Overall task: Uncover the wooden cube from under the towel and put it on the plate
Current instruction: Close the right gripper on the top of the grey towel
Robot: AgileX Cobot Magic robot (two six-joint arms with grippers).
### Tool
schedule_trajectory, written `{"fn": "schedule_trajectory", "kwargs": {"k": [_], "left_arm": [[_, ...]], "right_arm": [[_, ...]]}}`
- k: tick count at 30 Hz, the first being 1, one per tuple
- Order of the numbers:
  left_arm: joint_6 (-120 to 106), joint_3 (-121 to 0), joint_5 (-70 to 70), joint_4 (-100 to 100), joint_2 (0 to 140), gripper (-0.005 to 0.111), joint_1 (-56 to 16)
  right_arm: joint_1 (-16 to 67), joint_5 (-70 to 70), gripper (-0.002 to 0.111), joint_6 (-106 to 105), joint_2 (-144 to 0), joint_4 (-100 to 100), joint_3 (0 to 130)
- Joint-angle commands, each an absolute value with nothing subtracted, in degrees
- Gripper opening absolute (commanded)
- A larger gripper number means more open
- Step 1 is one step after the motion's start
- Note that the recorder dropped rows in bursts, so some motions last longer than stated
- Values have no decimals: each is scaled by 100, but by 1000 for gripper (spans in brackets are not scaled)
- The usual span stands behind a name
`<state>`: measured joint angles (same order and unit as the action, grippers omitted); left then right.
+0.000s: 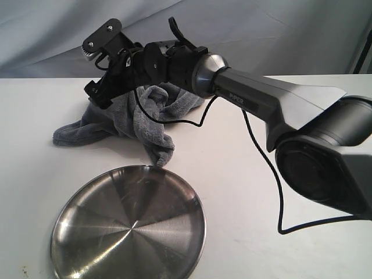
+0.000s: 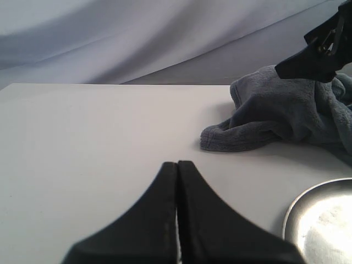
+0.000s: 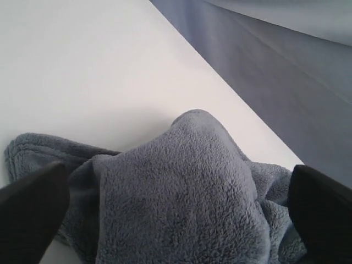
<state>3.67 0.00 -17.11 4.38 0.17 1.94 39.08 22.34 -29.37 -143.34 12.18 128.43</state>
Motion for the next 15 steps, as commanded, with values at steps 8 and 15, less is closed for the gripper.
{"fn": "schedule_trajectory", "kwargs": {"k": [8,15], "left_arm": [[391,0,-1631,405,0,1,166],[391,0,-1631,405,0,1,166]], "right_arm": [[3886,2549,105,-2390,-14357,1201,12869],[3874,3184,105,-2339,-14357,1201,12869]]}}
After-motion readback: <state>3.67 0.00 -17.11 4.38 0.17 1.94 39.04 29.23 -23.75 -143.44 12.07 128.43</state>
